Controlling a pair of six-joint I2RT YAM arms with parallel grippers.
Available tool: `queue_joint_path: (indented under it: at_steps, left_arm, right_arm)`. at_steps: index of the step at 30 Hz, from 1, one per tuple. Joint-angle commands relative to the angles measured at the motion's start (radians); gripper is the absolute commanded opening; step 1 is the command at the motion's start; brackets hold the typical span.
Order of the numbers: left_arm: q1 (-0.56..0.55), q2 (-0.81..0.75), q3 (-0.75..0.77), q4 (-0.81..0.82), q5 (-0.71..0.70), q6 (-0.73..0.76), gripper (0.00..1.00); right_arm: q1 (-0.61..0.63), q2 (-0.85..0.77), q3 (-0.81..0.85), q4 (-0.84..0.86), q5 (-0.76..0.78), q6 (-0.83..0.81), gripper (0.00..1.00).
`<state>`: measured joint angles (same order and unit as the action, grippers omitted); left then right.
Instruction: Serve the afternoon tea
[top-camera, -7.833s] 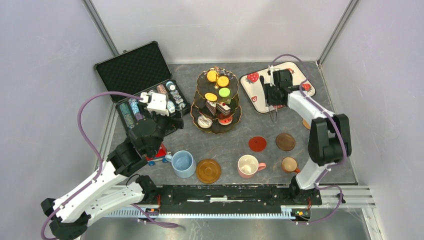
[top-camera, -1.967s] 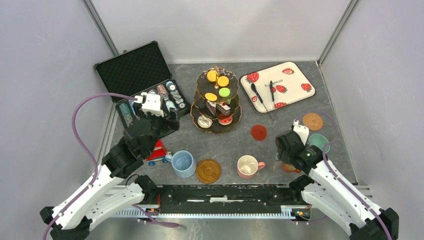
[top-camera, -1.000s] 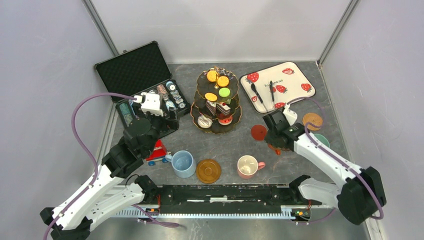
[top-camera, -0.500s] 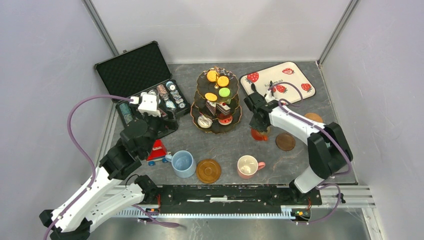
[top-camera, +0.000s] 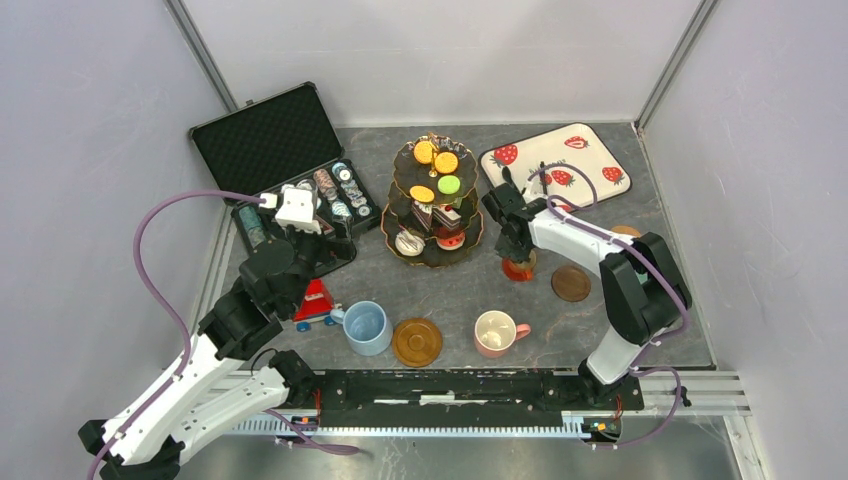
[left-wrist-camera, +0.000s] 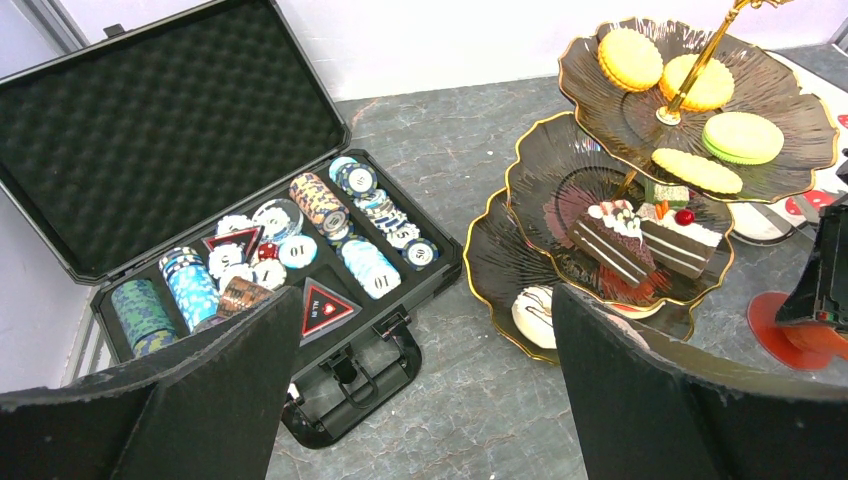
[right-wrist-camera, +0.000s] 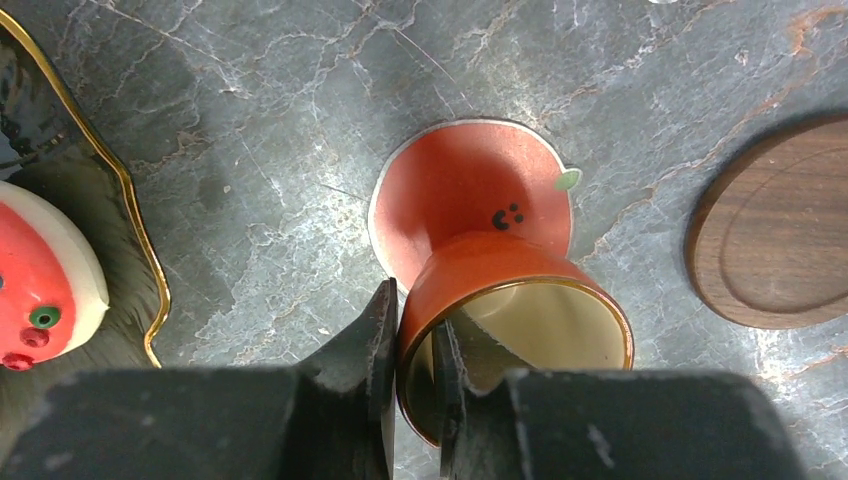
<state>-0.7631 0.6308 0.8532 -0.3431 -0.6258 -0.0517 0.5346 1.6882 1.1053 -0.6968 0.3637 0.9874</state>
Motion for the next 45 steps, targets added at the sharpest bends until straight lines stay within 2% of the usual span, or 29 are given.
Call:
queue_joint_path:
  at_steps: [1,5,9,12,15,18,21,25,29,33,38,45]
  left_arm:
    - [0.004,-0.001,0.006,0.012,-0.009,-0.042,0.99]
    - [0.005,0.002,0.006,0.012,-0.009,-0.042,1.00]
    - [0.005,0.004,0.006,0.012,-0.009,-0.041,0.99]
    - [0.005,0.005,0.004,0.012,-0.009,-0.042,0.99]
    - [0.005,0.009,0.005,0.012,-0.008,-0.042,0.99]
    - [0.006,0.014,0.006,0.012,-0.006,-0.043,0.99]
    - [0.006,0.014,0.006,0.013,-0.006,-0.043,0.99]
    - [0.006,0.015,0.004,0.015,-0.008,-0.043,0.99]
    - [0.008,0.021,0.003,0.020,-0.015,-0.044,0.99]
    - [0.016,0.025,0.001,0.023,-0.025,-0.043,0.99]
    - [0.024,0.032,-0.003,0.026,-0.044,-0.042,0.99]
    - [0.028,0.041,-0.008,0.029,-0.062,-0.035,0.99]
  right_arm:
    - [-0.001,0.017,0.035,0.033,0.032,-0.007,0.19]
    - [-0.006,0.034,0.043,0.037,0.013,-0.022,0.26]
    - [-0.005,0.015,0.045,0.030,0.025,-0.032,0.45]
    - [-0.005,-0.026,0.052,0.021,0.041,-0.062,0.48]
    - [-0.004,-0.086,0.064,0.023,0.063,-0.129,0.55]
    - [-0.004,-0.173,0.045,0.065,0.066,-0.265,0.64]
    - [-0.003,-0.283,-0.029,0.175,-0.027,-0.528,0.75]
    - [0.015,-0.484,-0.249,0.353,-0.181,-0.769,0.87]
    - [0.041,-0.649,-0.382,0.483,-0.447,-0.873,0.91]
    - [0.120,-0.695,-0.468,0.624,-0.599,-0.879,0.93]
    - [0.277,-0.595,-0.476,0.735,-0.554,-0.858,0.91]
    - [0.526,-0.312,-0.345,0.649,-0.301,-0.896,0.84]
